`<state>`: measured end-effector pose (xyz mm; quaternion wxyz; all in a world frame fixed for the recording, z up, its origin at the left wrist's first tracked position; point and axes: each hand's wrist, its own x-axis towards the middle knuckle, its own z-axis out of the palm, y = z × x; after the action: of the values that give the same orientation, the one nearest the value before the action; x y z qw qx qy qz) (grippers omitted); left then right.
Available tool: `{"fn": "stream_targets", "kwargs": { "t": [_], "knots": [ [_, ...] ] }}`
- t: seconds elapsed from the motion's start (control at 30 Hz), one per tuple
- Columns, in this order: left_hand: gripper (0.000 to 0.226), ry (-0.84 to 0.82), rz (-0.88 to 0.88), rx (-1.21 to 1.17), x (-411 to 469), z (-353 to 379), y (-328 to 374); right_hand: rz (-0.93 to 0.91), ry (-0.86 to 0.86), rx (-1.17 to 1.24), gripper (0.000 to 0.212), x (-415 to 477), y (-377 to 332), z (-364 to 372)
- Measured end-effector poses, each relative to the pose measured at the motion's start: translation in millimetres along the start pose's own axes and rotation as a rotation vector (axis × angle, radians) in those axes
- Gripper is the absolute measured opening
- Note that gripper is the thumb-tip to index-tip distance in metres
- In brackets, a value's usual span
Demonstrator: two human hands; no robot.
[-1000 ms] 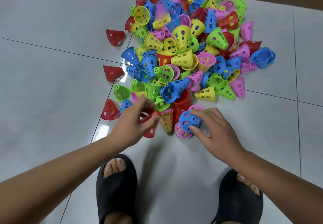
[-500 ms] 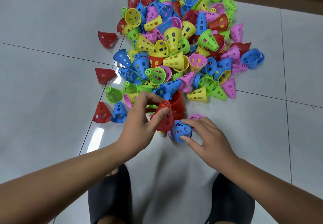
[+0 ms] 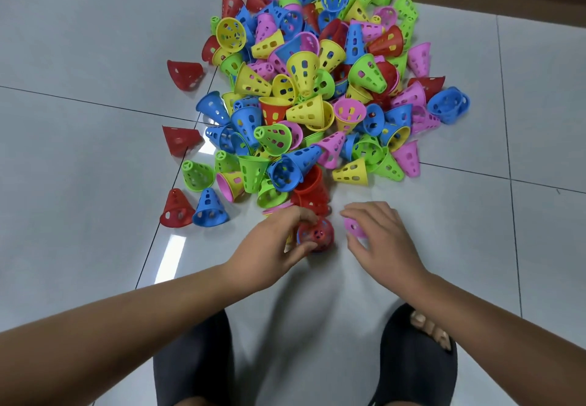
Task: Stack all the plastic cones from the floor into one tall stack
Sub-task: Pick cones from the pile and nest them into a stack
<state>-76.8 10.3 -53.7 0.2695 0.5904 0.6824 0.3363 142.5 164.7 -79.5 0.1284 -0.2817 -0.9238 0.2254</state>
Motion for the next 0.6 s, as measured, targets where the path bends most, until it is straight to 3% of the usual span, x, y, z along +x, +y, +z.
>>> {"fn": "stream_targets", "kwargs": {
  "t": [0.2, 0.37, 0.6],
  "knots": [
    [0.048, -0.062, 0.059, 0.212, 5.3, -14.7, -31.0, 0.115, -0.085, -0.161, 0.052, -1.6, 34.1, 7.6],
    [0.063, -0.153, 0.001, 0.406, 3.4, -22.8, -54.8, 0.146, -0.128, -0.052, 0.041, -7.7, 45.0, 11.8],
    [0.071, -0.191, -0.172, 0.466, -17.8, -25.5, -75.2, 0.236, -0.159, 0.048, 0.047, -13.0, 45.1, 12.1]
  ]
}}
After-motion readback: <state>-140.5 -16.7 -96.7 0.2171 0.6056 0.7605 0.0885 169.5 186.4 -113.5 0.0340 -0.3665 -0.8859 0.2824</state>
